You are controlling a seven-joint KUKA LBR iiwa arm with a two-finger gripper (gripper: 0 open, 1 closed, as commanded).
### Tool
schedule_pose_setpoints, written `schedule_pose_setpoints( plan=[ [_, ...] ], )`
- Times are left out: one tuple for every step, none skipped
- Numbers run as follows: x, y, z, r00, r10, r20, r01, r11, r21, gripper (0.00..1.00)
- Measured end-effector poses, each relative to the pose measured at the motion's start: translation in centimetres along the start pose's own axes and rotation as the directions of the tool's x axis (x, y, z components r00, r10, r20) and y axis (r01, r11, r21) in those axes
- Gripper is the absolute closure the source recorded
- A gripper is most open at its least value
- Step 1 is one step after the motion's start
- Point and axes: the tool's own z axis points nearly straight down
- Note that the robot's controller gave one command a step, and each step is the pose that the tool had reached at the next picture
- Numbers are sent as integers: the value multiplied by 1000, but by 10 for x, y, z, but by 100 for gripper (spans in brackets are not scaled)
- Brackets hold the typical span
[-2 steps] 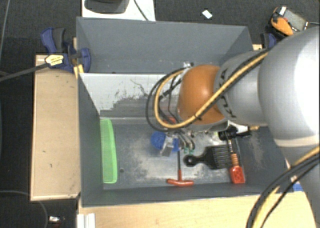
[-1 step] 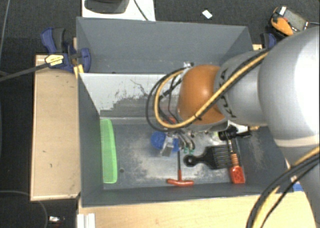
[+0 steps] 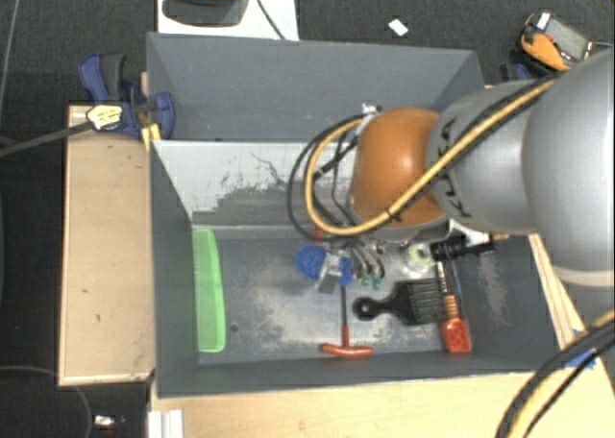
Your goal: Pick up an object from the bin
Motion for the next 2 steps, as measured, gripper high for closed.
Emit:
schedule_pose_setpoints(
  plan=[
    [-1, 0, -38, 1000, -1, 3, 1, 1000, -2, 100],
    [-4, 1, -51, 1000, 0, 14, 1, 1000, -5, 100]
  ],
)
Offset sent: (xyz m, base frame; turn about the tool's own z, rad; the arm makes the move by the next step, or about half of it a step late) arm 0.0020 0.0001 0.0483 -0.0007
